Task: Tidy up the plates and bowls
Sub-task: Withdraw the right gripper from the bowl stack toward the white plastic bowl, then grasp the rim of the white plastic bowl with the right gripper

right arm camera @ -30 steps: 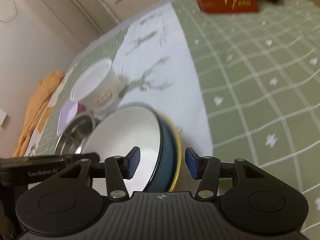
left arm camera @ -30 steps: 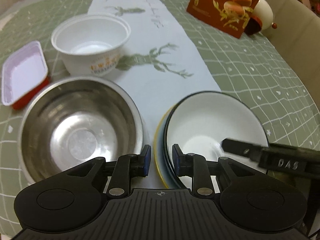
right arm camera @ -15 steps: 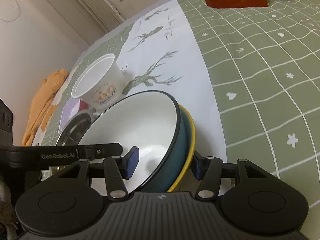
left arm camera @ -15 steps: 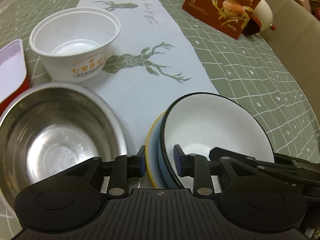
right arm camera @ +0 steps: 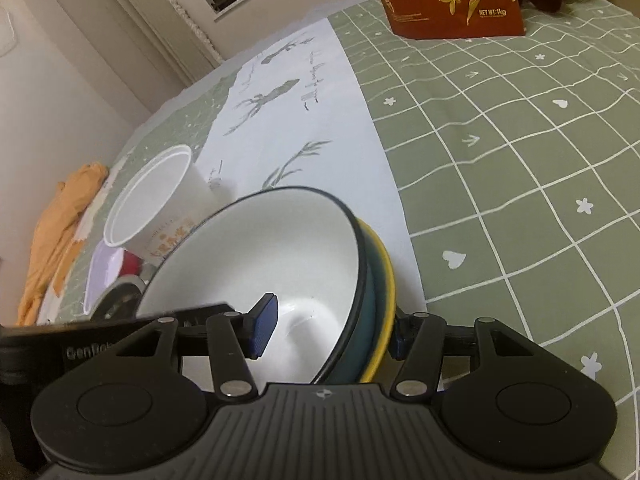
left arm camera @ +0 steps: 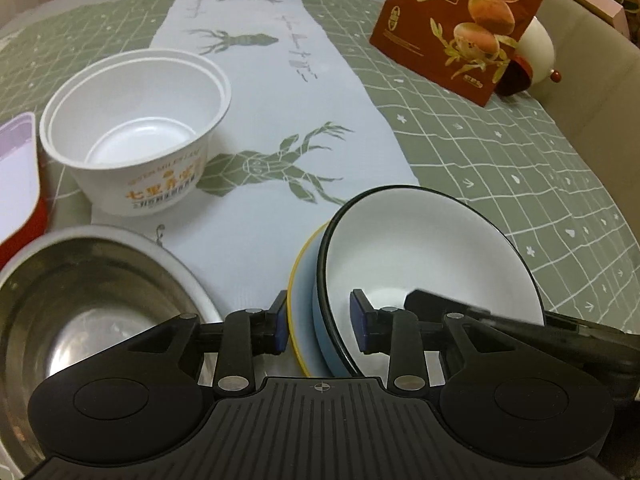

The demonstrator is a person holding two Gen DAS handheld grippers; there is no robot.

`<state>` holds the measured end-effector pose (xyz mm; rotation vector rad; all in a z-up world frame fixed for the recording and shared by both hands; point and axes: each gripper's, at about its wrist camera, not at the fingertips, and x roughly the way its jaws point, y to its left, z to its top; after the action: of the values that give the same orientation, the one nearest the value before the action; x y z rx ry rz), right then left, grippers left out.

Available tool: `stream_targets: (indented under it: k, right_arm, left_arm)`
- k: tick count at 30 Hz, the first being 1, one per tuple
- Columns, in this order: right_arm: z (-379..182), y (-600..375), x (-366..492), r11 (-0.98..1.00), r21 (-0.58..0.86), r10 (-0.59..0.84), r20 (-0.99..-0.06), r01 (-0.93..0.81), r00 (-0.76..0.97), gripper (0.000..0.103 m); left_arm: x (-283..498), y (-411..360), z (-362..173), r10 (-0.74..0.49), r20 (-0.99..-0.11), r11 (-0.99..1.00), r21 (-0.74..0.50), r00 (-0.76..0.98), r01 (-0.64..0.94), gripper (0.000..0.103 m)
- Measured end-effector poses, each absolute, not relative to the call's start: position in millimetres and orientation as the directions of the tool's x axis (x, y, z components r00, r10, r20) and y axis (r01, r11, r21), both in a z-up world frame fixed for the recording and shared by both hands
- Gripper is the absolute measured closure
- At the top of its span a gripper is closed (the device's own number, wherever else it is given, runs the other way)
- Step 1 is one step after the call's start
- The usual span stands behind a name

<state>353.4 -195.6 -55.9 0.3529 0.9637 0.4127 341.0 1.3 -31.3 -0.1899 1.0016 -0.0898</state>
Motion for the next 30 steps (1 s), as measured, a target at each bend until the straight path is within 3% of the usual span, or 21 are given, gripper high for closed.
stream_targets:
  k: [3,10,15,20,25,26,28,30]
  right_arm:
    - [-63.2,-190.0,355.5,0.879,0.445,0.471,-0.752,-0.172,0.461,0.048]
    - [-56.3,-191.4,348.4,0.881,0.446,0.460,-0.736,-0.154,0.496,0.048]
    - [-47.1,-186.9,337.9,0.916,0.368,0.394,-0.742,-0.161,0.543,0.048]
    - [-16.1,-194.9,307.8,0.946,0.272,0.316,-0.662,-0.175,0.680,0.046]
    - [36.7,-176.8,304.9,0.976,0.127,0.214,-0.666,-0.174,0.715,0.045]
    - [50.2,-168.7,310.4,0.979,0.092,0.196,-0.672,-0.182,0.715,0.040]
    - [72.2,-154.5,327.1,0.980,0.064,0.181,-0.695,-0.191,0.696,0.032]
    - [89.4,-140.2,350.2,0.976,0.073,0.190,-0.741,-0.203,0.644,0.032]
  left_arm:
    - [339.4,-0.6,-30.6,-0.165,-0.824,0.981,-0.195,0.542,0.003,0.071]
    - [334.2,16.8,-35.7,-0.256,-0.798,0.951,-0.310,0.546,-0.007,0.070]
    - [321.2,34.0,-23.5,-0.322,-0.735,0.921,-0.389,0.597,0.017,0.070]
    - [301.3,72.4,-0.9,-0.413,-0.625,0.860,-0.506,0.662,0.059,0.071]
    - [291.3,140.2,17.9,-0.346,-0.490,0.814,-0.581,0.800,-0.004,0.071]
    - [295.6,154.6,19.8,-0.321,-0.478,0.806,-0.591,0.818,-0.029,0.071]
    - [313.4,175.9,24.7,-0.280,-0.510,0.820,-0.568,0.813,-0.073,0.071]
    - [336.1,193.7,31.4,-0.239,-0.563,0.846,-0.521,0.791,-0.116,0.071]
